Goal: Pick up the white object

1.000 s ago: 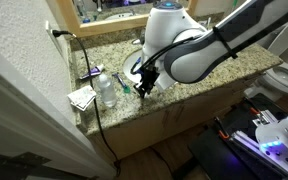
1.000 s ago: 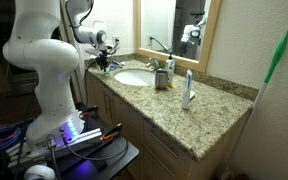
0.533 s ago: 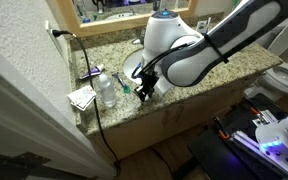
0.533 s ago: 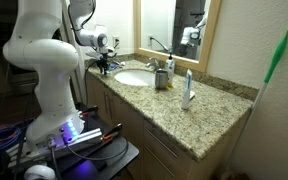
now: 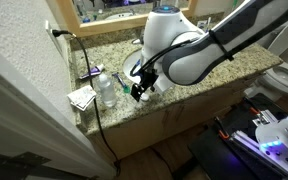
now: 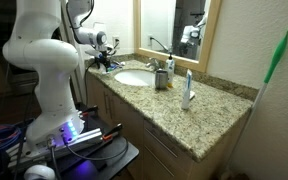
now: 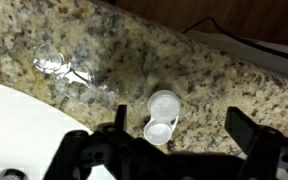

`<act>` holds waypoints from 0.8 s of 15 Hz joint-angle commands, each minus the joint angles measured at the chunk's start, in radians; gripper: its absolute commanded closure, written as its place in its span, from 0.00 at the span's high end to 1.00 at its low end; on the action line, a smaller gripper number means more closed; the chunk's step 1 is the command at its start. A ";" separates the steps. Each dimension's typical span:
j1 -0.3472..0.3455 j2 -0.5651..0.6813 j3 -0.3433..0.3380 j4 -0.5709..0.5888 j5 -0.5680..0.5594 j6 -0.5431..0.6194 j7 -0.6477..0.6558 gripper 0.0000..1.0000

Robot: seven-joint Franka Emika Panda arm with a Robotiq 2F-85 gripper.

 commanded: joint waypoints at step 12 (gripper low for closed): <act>0.002 -0.002 -0.008 -0.004 -0.011 -0.016 0.019 0.93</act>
